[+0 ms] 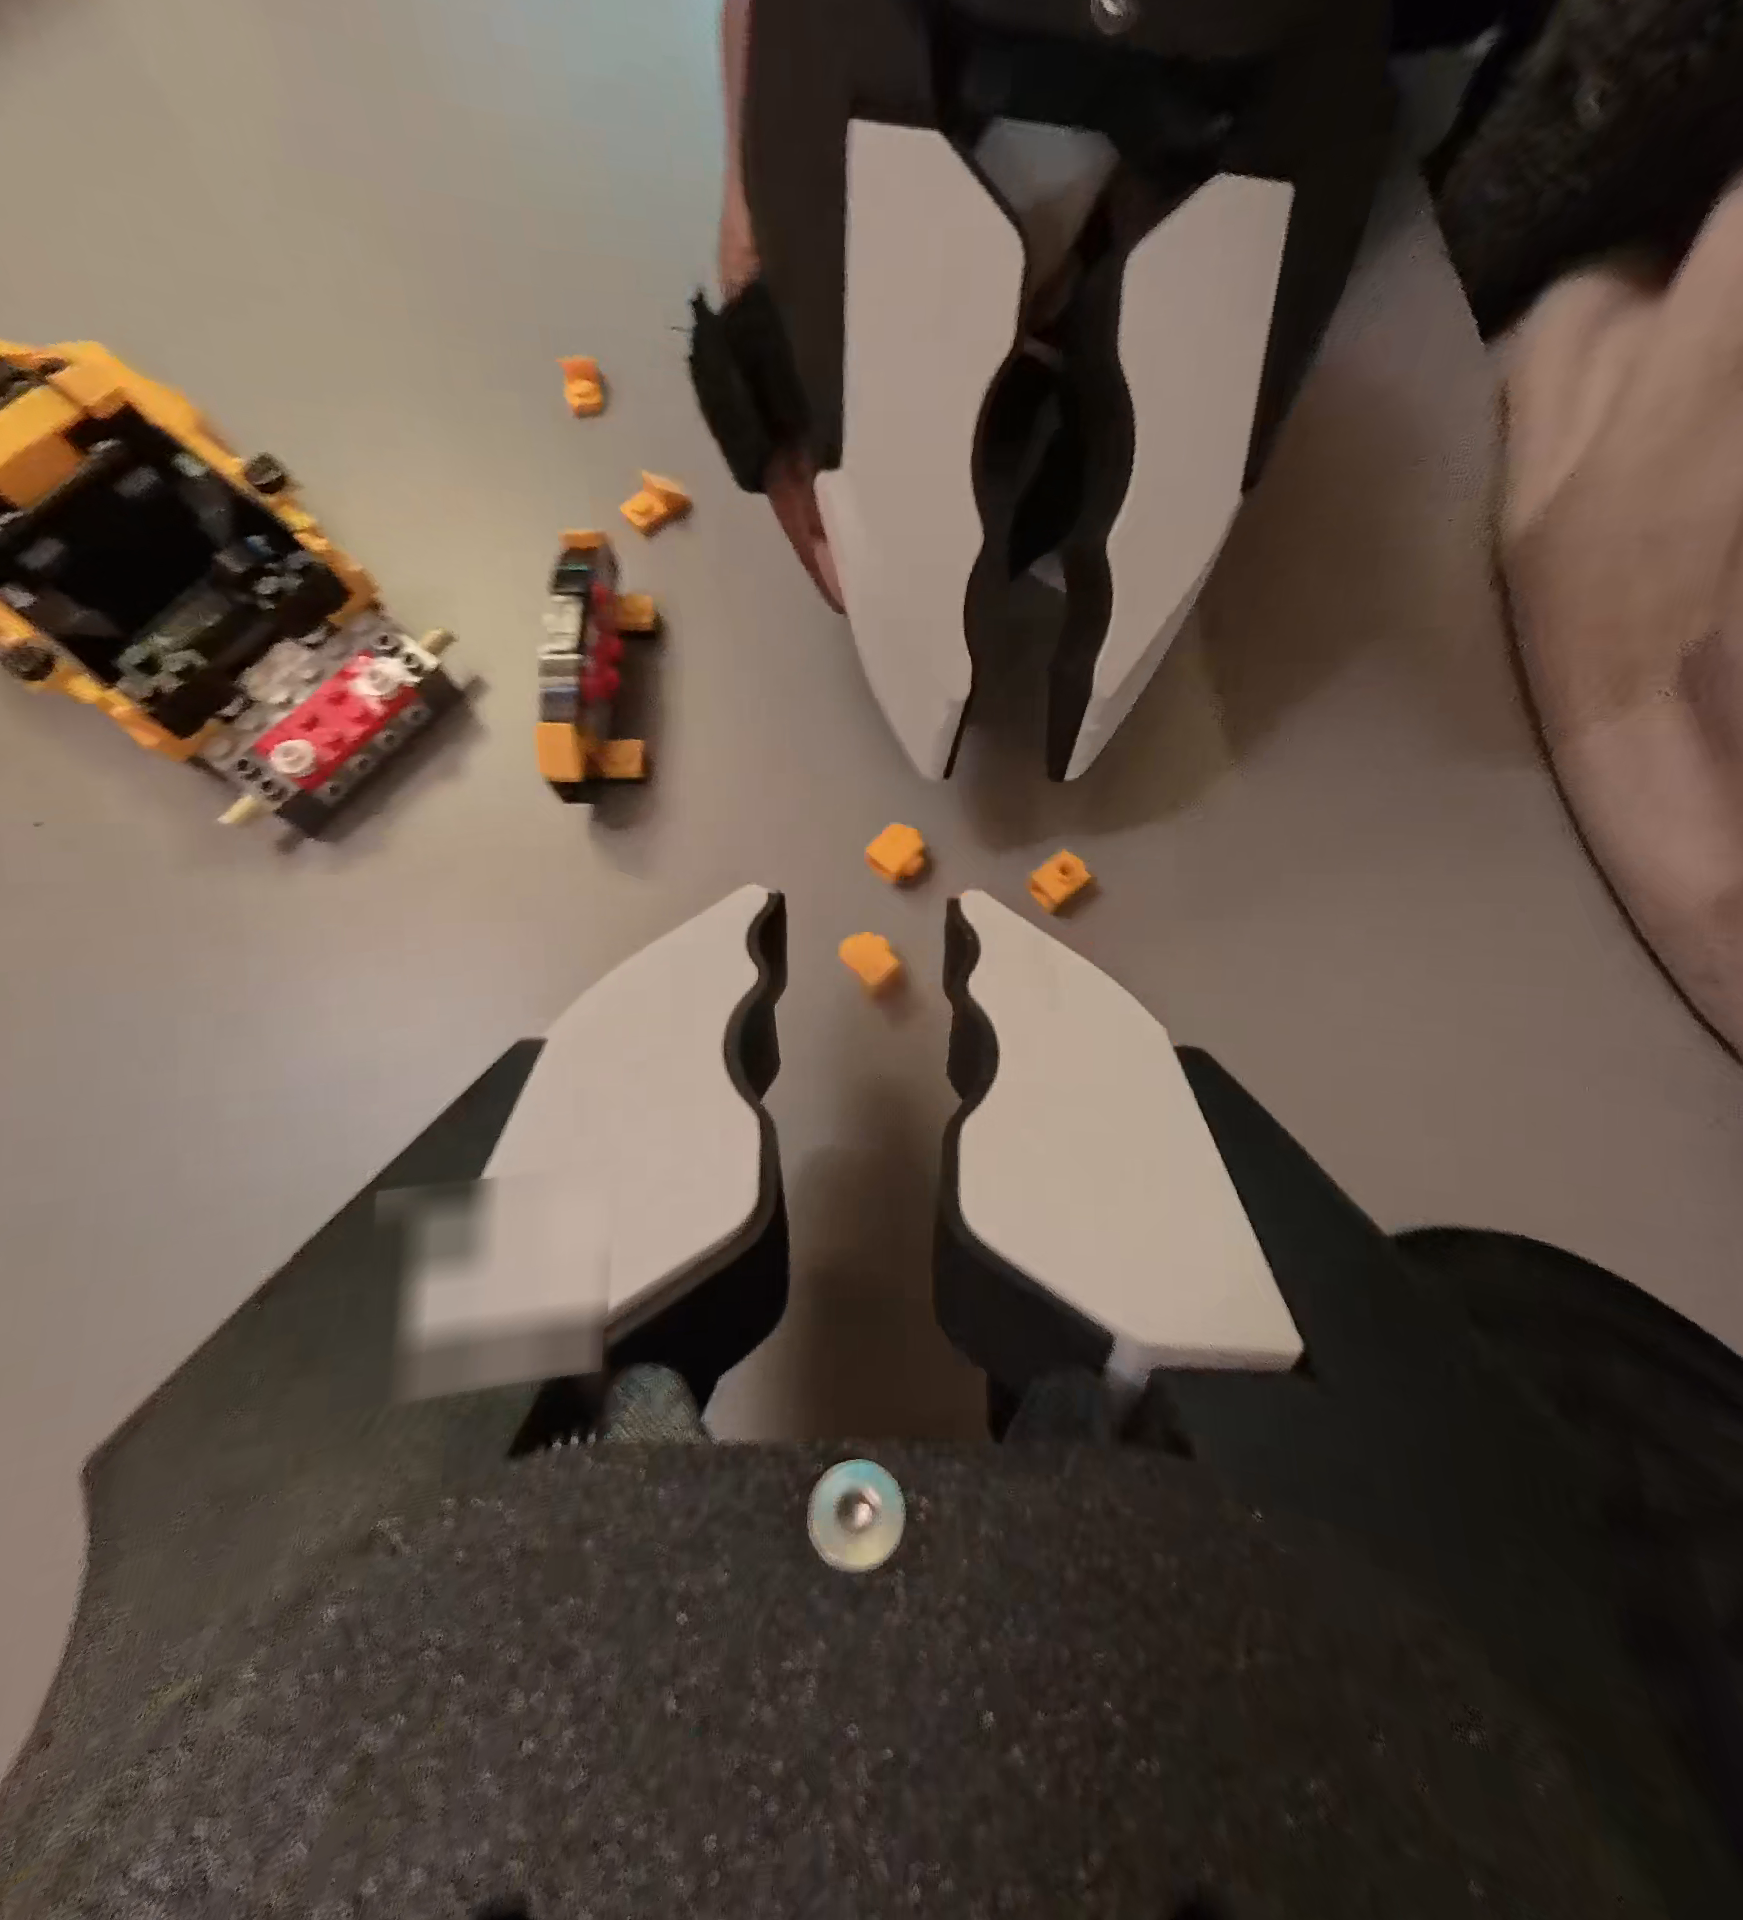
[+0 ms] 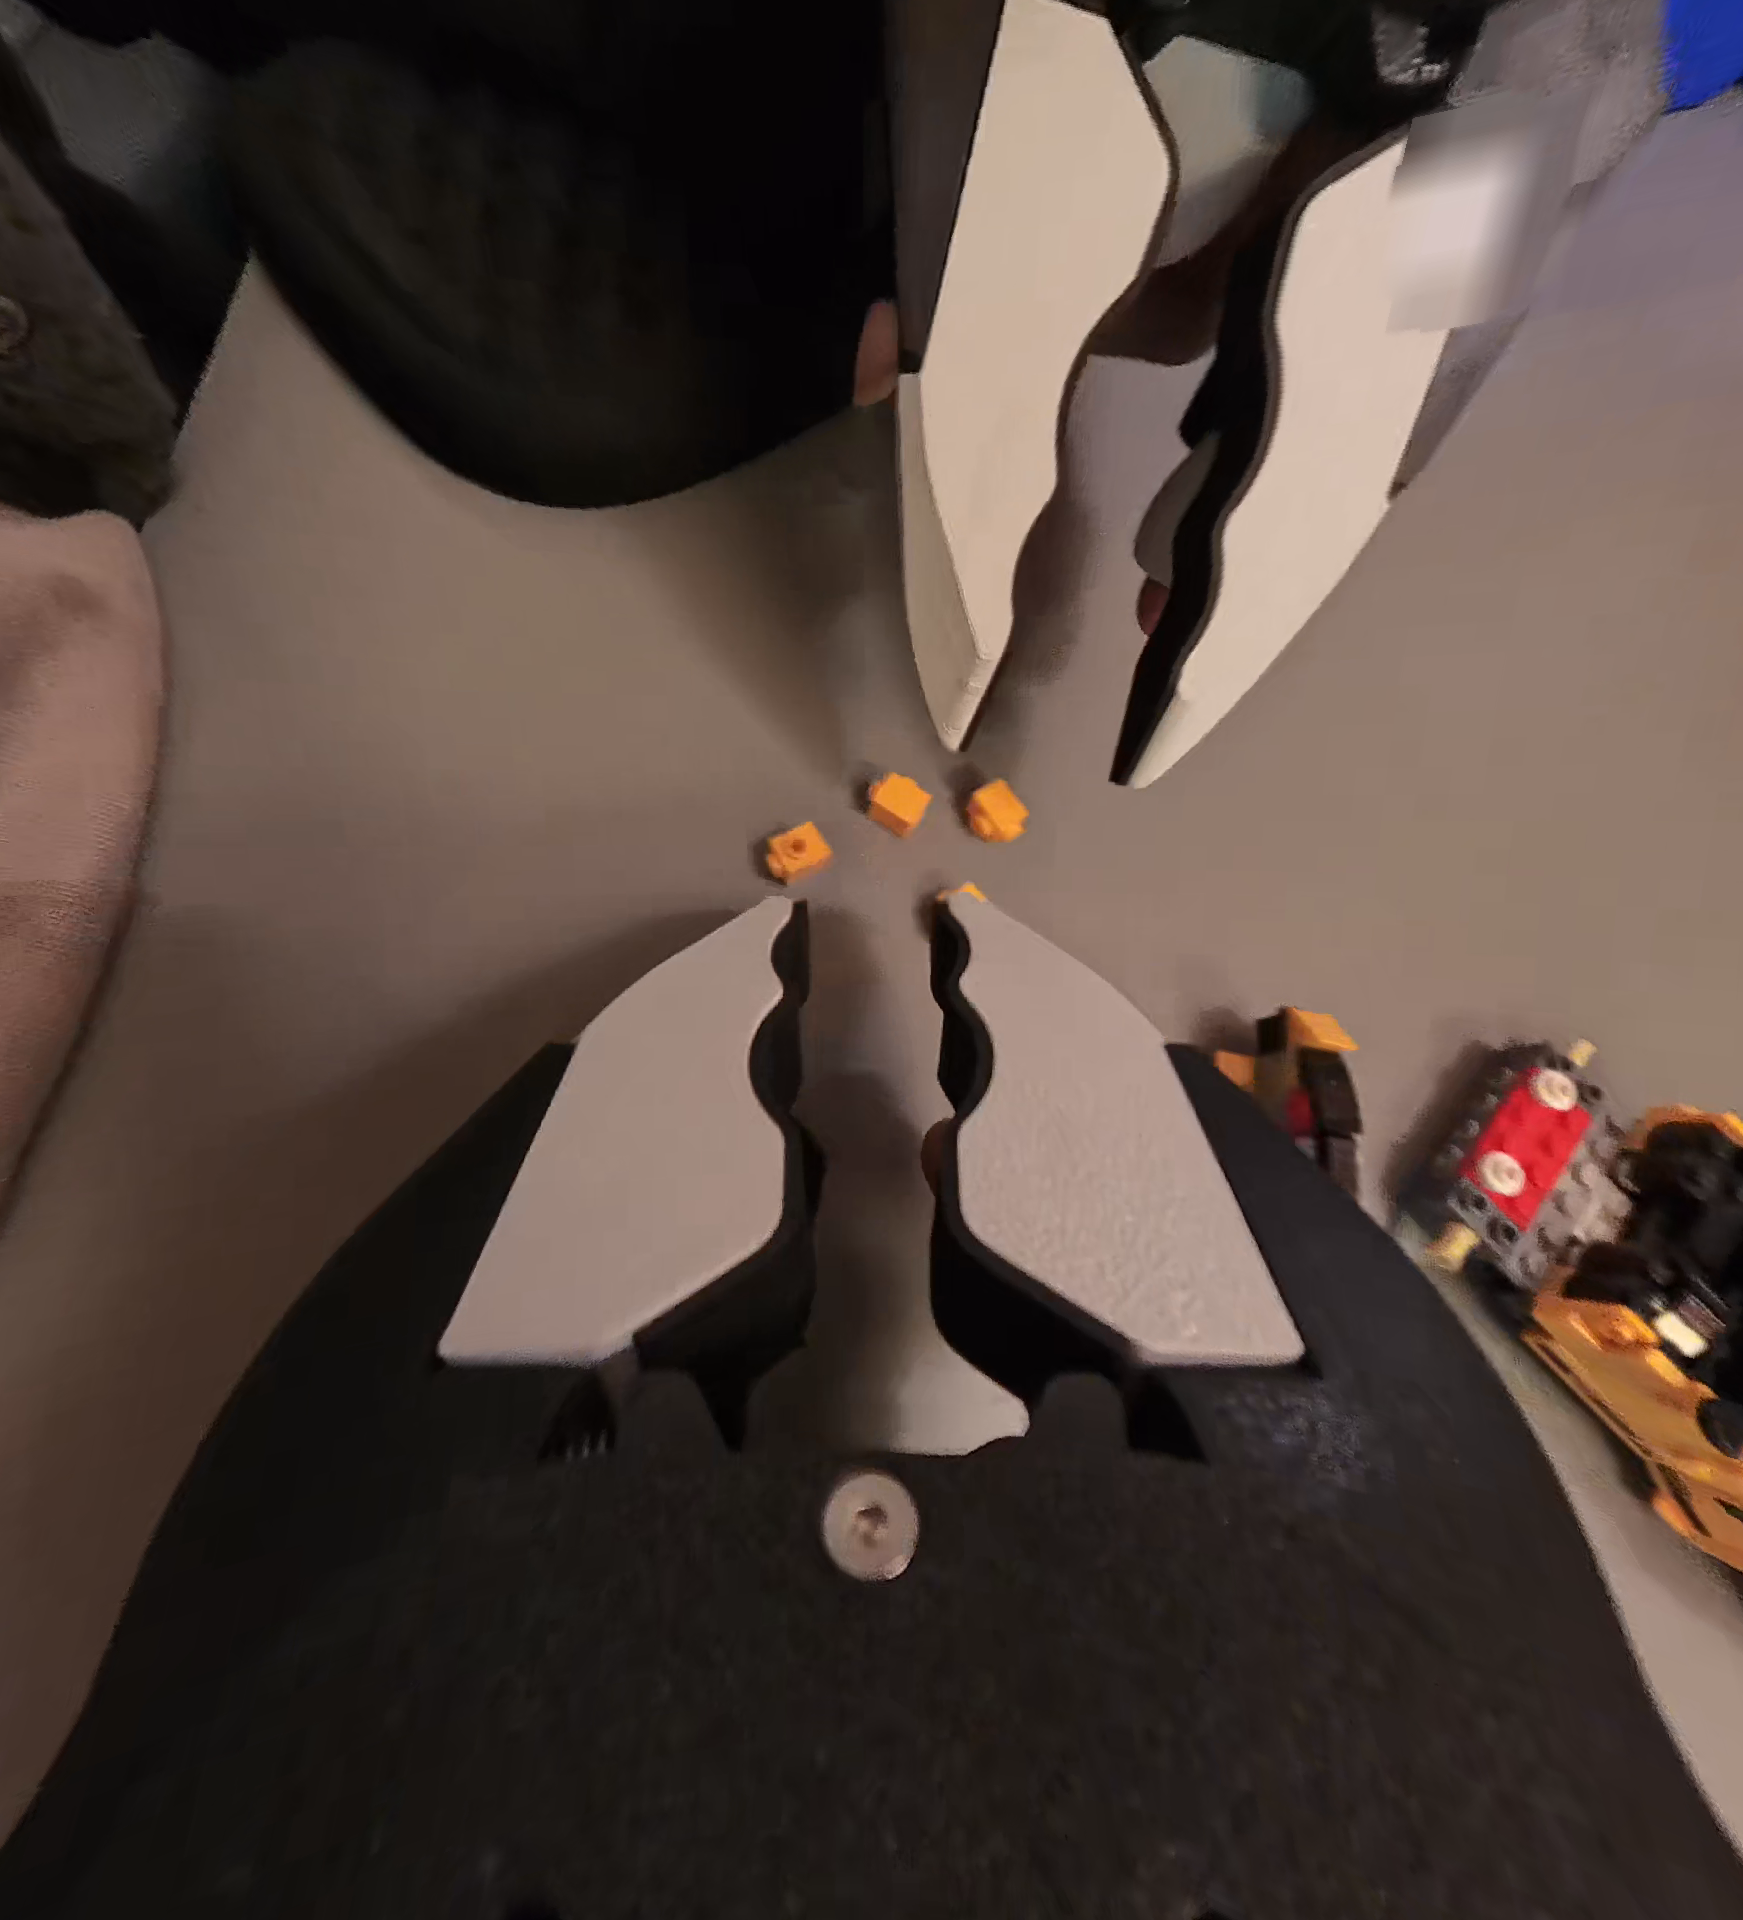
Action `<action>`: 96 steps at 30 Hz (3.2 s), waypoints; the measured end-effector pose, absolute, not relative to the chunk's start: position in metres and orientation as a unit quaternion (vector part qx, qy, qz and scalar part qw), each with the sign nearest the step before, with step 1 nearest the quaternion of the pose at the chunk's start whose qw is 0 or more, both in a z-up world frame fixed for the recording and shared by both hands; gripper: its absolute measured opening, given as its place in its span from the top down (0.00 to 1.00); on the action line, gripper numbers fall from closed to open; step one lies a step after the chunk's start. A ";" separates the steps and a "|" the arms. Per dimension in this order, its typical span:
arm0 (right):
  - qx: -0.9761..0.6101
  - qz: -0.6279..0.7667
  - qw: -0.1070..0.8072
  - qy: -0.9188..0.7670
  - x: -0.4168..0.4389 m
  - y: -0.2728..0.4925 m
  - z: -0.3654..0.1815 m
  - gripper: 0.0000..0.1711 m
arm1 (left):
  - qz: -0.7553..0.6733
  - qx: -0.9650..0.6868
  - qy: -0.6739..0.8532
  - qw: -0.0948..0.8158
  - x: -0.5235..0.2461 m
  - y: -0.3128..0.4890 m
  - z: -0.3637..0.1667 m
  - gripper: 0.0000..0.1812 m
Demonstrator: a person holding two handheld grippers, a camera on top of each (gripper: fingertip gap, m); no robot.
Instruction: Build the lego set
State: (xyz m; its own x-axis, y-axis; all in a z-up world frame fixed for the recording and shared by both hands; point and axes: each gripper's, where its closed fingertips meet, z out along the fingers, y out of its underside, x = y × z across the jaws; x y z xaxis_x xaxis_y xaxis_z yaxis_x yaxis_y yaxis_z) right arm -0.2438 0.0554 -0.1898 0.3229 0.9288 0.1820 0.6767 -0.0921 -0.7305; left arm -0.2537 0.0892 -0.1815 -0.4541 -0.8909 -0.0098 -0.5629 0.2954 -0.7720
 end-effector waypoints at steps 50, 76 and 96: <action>-0.821 0.116 0.430 -0.357 -0.135 0.105 -0.158 0.90 | -0.273 -0.473 0.784 0.294 -0.237 0.100 -0.201 0.86; -0.850 0.117 0.326 -0.397 -0.138 0.083 -0.201 0.95 | -0.321 -0.509 0.705 0.375 -0.224 0.122 -0.168 0.94; -0.762 0.183 0.302 -0.543 -0.211 0.052 -0.199 0.95 | -0.370 -0.463 0.767 0.244 -0.251 0.081 -0.180 0.92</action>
State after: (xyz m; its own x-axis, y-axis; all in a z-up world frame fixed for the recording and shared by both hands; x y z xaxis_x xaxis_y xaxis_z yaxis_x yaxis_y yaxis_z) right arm -0.2111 0.0525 -0.1988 0.3438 0.9377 0.0493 0.7167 -0.2281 -0.6590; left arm -0.2510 0.0811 -0.1796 -0.4514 -0.8917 -0.0321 -0.5297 0.2968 -0.7946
